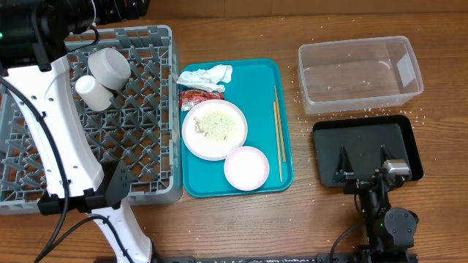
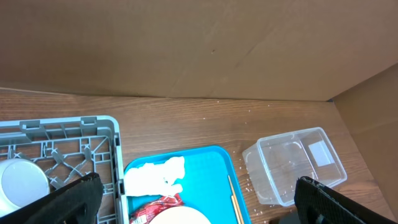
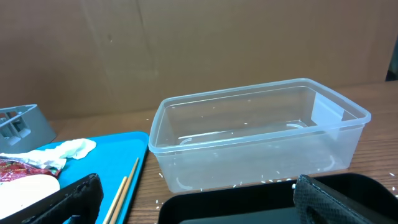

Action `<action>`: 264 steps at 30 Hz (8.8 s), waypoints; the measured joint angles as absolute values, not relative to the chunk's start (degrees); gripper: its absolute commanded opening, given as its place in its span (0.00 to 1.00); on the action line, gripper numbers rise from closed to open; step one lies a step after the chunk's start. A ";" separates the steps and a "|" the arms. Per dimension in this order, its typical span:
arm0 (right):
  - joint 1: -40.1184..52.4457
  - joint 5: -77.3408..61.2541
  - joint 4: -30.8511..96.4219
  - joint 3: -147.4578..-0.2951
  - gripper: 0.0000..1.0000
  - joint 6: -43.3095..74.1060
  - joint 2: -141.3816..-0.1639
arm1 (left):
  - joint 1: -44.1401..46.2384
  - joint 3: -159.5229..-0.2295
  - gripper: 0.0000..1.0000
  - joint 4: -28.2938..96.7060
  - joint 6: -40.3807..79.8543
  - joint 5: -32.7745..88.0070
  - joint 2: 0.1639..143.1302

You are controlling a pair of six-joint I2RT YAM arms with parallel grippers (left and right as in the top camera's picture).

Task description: Sort waste into correct bins and load items into the dishwasher

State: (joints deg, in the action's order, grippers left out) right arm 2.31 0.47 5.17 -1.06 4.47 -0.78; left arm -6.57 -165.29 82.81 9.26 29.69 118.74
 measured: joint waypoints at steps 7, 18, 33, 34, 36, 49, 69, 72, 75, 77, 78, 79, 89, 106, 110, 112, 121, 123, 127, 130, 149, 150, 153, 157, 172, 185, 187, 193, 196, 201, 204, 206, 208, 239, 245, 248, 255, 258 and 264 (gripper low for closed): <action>2.28 0.49 5.15 -1.06 1.00 4.45 -0.78 | -6.57 -165.29 1.00 82.81 9.23 29.69 118.74; 2.31 0.47 5.17 -1.06 1.00 4.45 -0.78 | -6.57 -165.29 1.00 82.74 9.26 29.69 118.76; 2.28 0.49 5.15 -1.06 1.00 4.45 -0.78 | 2.61 -165.25 1.00 96.53 12.01 43.55 118.74; 2.31 0.47 5.17 -1.06 1.00 4.47 -0.78 | 4.27 -165.25 1.00 96.53 11.40 43.51 118.74; 2.31 0.47 5.15 -1.06 1.00 4.45 -0.78 | 7.14 -165.25 0.98 96.55 10.31 43.09 118.74; 2.31 0.47 5.17 -1.06 1.00 4.47 -0.78 | 19.35 -165.25 1.00 96.68 8.58 26.92 118.74; 2.31 0.49 5.17 -1.06 1.00 4.43 -0.78 | 24.03 -158.36 0.98 96.68 8.58 21.98 118.74; 2.31 0.47 5.17 -1.06 1.00 4.45 -0.80 | 24.03 -157.84 0.96 96.68 8.58 21.91 118.74; 2.31 0.47 5.15 -1.06 1.00 4.47 -0.80 | 24.03 -157.84 0.96 96.68 8.58 21.82 118.74; 2.31 0.49 5.15 -1.06 1.00 4.45 -0.78 | 24.03 -157.84 0.96 96.68 8.56 21.82 118.76; 2.31 0.47 5.19 -1.06 1.00 4.47 -0.80 | 24.03 -157.84 0.96 96.68 8.58 21.82 118.76; 2.31 0.47 5.15 -1.06 1.00 4.47 -0.78 | 24.03 -157.84 0.96 96.68 8.58 21.80 118.76; 2.31 0.47 5.15 -1.06 1.00 4.47 -0.80 | 24.03 -157.84 0.97 96.68 8.58 21.80 118.76; 2.31 0.49 5.15 -1.06 1.00 4.45 -0.80 | 24.03 -157.84 0.96 96.68 8.58 21.80 118.74; 2.31 0.47 5.15 -1.06 1.00 4.45 -0.80 | 24.03 -157.84 0.96 96.68 8.58 21.80 118.74; 2.31 0.47 5.15 -1.06 1.00 4.45 -0.78 | 24.03 -157.84 0.96 96.68 8.58 21.80 118.76; 2.28 0.49 5.15 -1.06 1.00 4.47 -0.80 | 24.16 -157.84 0.88 96.68 8.60 21.80 118.74; 2.31 0.47 5.15 -1.06 1.00 4.47 -0.78 | 24.60 -157.84 0.87 96.68 8.58 21.78 118.74; 2.28 0.49 5.17 -1.06 1.00 4.45 -0.78 | 26.13 -157.84 0.84 96.68 8.58 21.80 118.76; 2.31 0.49 5.17 -1.06 1.00 4.47 -0.80 | 27.83 -157.84 0.75 96.68 8.60 21.50 118.74; 2.31 0.49 5.15 -1.06 1.00 4.43 -0.80 | 33.01 -131.85 0.86 92.82 19.90 -0.27 118.80; 2.31 0.49 5.15 -1.06 1.00 4.45 -0.80 | 33.01 -130.21 0.88 90.80 20.60 -0.91 118.80; 2.28 0.47 5.17 -1.06 1.00 4.49 -0.80 | 33.01 -125.99 0.89 83.72 21.54 -2.28 118.80; 2.31 0.49 5.15 -1.06 1.00 4.47 -0.80 | 32.84 -121.97 0.89 71.88 22.24 -5.45 118.83; 2.31 0.49 5.17 -1.06 1.00 4.47 -0.80 | 24.21 -112.18 0.95 51.22 22.37 -15.94 118.83; 2.28 0.49 5.15 -1.06 1.00 4.47 -0.80 | 22.52 -110.08 0.99 50.96 22.39 -14.48 118.89; 2.31 0.47 5.13 -1.06 1.00 4.45 -0.80 | 22.50 -110.08 0.99 50.96 22.39 -13.63 118.89; 2.31 0.47 5.17 -1.06 1.00 4.47 -0.80 | 22.52 -110.08 1.00 50.78 22.15 -10.87 118.89; 2.28 0.49 5.17 -1.06 1.00 4.47 -0.80 | 22.52 -110.08 1.00 48.42 20.10 -10.20 118.89; 2.28 0.47 5.19 -1.06 1.00 4.47 -0.80 | 22.52 -110.08 1.00 45.54 16.29 -9.63 118.91; 2.31 0.49 5.17 -1.06 1.00 4.45 -0.80 | 22.52 -110.08 1.00 43.59 14.76 -9.58 119.20; 2.28 0.47 5.17 -1.06 1.00 4.45 -0.80 | 22.52 -110.08 1.00 41.69 13.39 -9.58 119.92; 2.31 0.47 5.15 -1.06 1.00 4.47 -0.80 | 22.52 -110.08 1.00 40.64 12.49 -9.61 121.10; 2.31 0.49 5.17 -1.06 1.00 4.47 -0.80 | 22.52 -110.65 1.00 49.34 11.05 2.55 109.45; 2.31 0.49 5.19 -1.06 1.00 4.45 -0.80 | 22.52 -111.90 1.00 55.72 10.63 4.97 105.41; 2.31 0.49 5.15 -1.06 1.00 4.45 -0.80 | 22.52 -111.87 1.00 58.13 10.50 5.72 106.06; 2.31 0.47 5.15 -1.06 1.00 4.49 -0.80 | 22.52 -111.85 1.00 56.93 10.22 8.86 106.19; 2.31 0.49 5.13 -1.06 1.00 4.47 -0.80 | 22.52 -111.85 1.00 54.78 8.45 9.21 106.19; 2.31 0.47 5.17 -1.06 1.00 4.45 -0.80 | 22.52 -111.85 0.95 49.74 6.09 5.50 107.33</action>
State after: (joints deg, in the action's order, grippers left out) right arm 2.31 0.47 5.17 -1.06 4.45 -0.80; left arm 22.52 -111.85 49.74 6.09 5.50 107.33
